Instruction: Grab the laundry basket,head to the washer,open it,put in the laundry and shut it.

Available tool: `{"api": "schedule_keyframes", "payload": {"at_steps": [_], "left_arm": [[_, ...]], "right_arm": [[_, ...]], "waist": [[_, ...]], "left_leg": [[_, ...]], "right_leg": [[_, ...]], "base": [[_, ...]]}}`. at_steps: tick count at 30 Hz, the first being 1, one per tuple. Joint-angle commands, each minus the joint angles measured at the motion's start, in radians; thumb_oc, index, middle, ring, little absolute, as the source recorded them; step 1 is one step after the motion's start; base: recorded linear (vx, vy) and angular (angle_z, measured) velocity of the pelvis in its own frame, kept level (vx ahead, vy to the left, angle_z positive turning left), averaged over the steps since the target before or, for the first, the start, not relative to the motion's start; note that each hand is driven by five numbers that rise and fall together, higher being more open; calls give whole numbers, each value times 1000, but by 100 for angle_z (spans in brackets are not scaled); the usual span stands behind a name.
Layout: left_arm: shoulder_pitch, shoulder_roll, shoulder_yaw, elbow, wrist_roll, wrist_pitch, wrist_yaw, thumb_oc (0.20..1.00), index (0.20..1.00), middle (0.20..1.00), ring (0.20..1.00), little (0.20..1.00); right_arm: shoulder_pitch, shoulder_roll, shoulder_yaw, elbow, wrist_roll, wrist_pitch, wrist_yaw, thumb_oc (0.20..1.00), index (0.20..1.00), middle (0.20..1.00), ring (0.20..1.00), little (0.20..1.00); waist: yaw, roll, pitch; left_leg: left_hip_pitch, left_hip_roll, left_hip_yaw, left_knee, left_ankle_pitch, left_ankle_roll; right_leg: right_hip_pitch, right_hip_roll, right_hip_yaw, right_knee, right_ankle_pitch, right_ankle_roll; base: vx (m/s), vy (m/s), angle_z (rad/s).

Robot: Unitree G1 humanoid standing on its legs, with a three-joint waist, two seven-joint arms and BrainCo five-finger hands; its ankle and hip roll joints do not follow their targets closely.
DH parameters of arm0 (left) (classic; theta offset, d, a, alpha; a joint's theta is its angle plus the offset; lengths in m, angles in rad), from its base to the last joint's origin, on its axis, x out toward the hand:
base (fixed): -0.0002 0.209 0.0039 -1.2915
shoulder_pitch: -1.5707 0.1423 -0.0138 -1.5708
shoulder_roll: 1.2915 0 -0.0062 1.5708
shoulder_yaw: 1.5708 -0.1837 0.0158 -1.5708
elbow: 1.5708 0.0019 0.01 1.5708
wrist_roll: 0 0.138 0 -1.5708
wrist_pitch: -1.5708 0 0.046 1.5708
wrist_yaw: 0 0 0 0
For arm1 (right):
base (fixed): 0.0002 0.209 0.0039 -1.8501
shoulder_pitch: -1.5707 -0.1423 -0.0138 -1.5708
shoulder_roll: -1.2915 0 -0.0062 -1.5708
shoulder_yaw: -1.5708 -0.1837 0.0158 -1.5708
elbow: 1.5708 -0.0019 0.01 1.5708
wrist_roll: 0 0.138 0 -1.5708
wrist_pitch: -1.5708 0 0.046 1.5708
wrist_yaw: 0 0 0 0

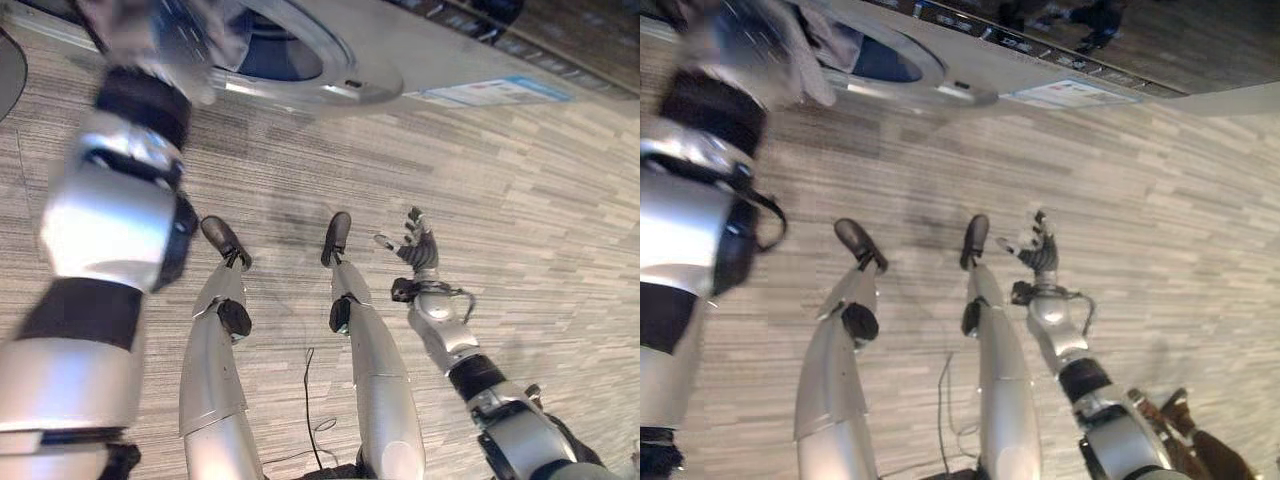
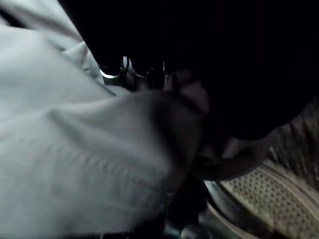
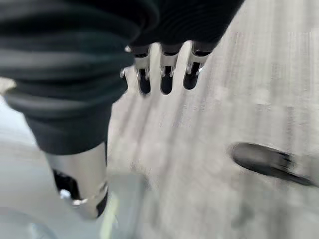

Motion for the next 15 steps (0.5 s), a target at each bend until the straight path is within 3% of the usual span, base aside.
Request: {"api": "schedule_keyframes", "payload": {"at_steps": [1, 4, 6, 7, 8, 9, 10, 11, 12, 14, 15], "left_arm": [[-53, 48, -46, -41, 14, 5, -95, 200, 200, 200, 200, 200], [-131, 93, -92, -48, 1, -2, -86, 200, 200, 200, 200, 200], [-246, 115, -106, -245, -54, -161, 18, 200, 200, 200, 200, 200], [-237, 113, -105, -261, -49, -165, 31, 200, 200, 200, 200, 200], [-207, 100, -104, -468, 45, -234, 120, 200, 200, 200, 200, 200], [-202, 98, -101, -474, 50, -233, 125, 200, 200, 200, 200, 200], [-155, 79, -122, -570, 27, -250, 86, 329, 329, 329, 329, 329], [-143, 77, -118, -580, 31, -248, 90, 1000, 1000, 1000, 1000, 1000], [-83, 77, -166, -608, 32, -203, 19, 1000, 1000, 1000, 1000, 1000], [-52, 93, -220, -506, 47, -105, -46, 1000, 1000, 1000, 1000, 1000], [-56, 93, -221, -501, 44, -104, -51, 1000, 1000, 1000, 1000, 1000]], "right_arm": [[138, -90, -86, -67, 47, -15, 9, 1000, 1000, 1000, 1000, 1000], [188, -125, -134, -119, 62, -15, 13, 1000, 1000, 1000, 1000, 1000], [282, -163, -185, -207, 73, -34, 17, 1000, 1000, 1000, 1000, 1000], [289, -162, -190, -215, 72, -32, 17, 1000, 1000, 1000, 1000, 1000], [389, -179, -221, -260, 61, -47, 32, 1000, 1000, 1000, 1000, 1000], [392, -180, -222, -261, 61, -46, 33, 1000, 1000, 1000, 1000, 1000], [468, -185, -260, -268, 82, -44, 55, 1000, 1000, 1000, 1000, 1000], [479, -185, -264, -273, 83, -42, 58, 1000, 1000, 1000, 1000, 1000], [531, -191, -291, -273, 112, -38, 81, 1000, 1000, 1000, 1000, 1000], [545, -198, -302, -240, 131, -17, 111, 1000, 1000, 1000, 1000, 1000], [544, -198, -302, -239, 131, -17, 112, 1000, 1000, 1000, 1000, 1000]], "waist": [[-16, 79, -100], [-8, 97, -91], [-18, 102, -73], [-16, 102, -74], [-24, 100, -77], [-23, 101, -81], [-36, 99, -80], [-34, 100, -89], [-33, 107, -84], [-17, 126, -88], [-18, 126, -89]], "left_leg": [[8, -6, -87, -93, -73, -121], [3, -4, -72, -85, -76, -120], [-13, -6, -65, -73, -85, -123], [-15, -5, -63, -72, -83, -121], [-39, -3, -63, -46, -92, -114], [-42, -3, -63, -46, -92, -114], [-54, 0, -67, -19, -101, -109], [-60, 1, -66, -15, -101, -107], [-65, -1, -79, 1, -104, -103], [-64, -6, -84, -9, -98, -101], [-66, -6, -83, -10, -95, -99]], "right_leg": [[56, -38, -25, 213, -297, -1], [44, -37, -11, 207, -295, 1], [26, -35, 2, 211, -294, 7], [23, -35, 2, 212, -292, 7], [-23, -32, 14, 248, -293, 6], [-25, -32, 15, 249, -293, 6], [-50, -32, 19, 283, -305, -2], [-57, -33, 19, 287, -307, -4], [-75, -31, 25, 328, -323, -13], [-94, -36, 28, 351, -338, -23], [-96, -37, 27, 351, -337, -25]], "base": [[35, 36, -9], [44, 69, -8], [36, 29, -5], [20, 30, -3], [0, 0, 0], [46, -17, 6], [25, -23, 7], [45, -44, 6], [0, 0, 0], [23, -12, -4], [0, 0, 0]]}}
